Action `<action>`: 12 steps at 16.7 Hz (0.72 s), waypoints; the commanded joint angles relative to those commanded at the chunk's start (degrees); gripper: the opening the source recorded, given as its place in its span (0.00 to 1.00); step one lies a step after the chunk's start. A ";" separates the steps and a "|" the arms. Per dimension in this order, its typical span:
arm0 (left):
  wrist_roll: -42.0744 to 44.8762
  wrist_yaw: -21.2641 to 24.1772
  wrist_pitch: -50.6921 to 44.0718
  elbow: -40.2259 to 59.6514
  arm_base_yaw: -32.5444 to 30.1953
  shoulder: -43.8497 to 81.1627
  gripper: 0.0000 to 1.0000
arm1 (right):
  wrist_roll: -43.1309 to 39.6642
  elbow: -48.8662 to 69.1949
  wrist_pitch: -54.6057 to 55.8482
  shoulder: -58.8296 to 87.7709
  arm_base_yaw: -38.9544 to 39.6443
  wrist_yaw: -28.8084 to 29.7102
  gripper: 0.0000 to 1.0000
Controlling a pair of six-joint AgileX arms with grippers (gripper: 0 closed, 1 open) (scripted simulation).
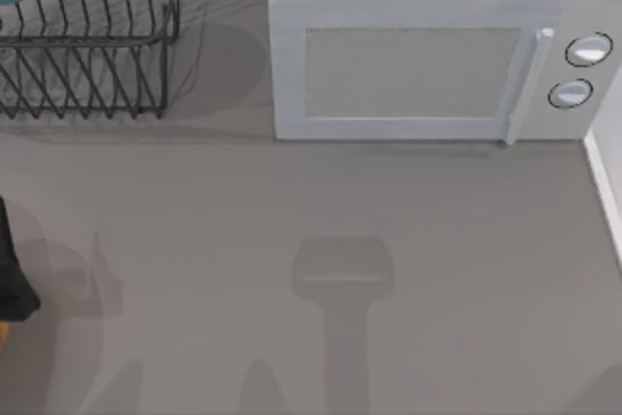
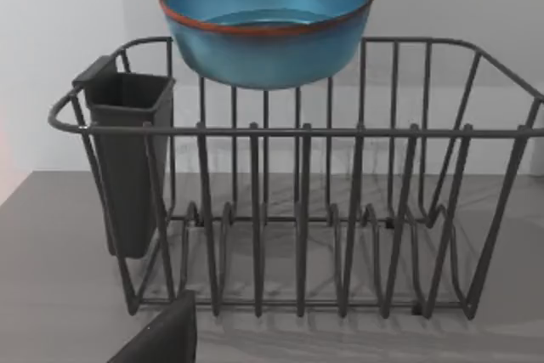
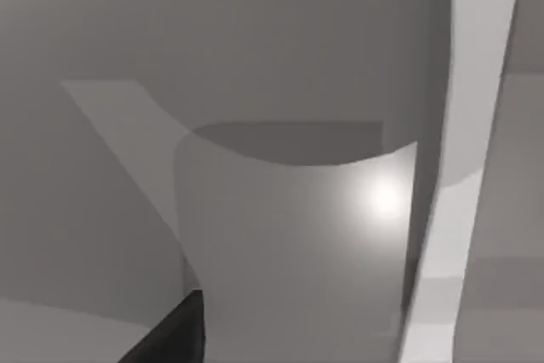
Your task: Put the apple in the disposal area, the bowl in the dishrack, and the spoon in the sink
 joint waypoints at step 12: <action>0.00 0.00 0.00 0.00 0.00 0.00 1.00 | -0.05 -1.10 1.79 1.05 -0.03 0.00 0.55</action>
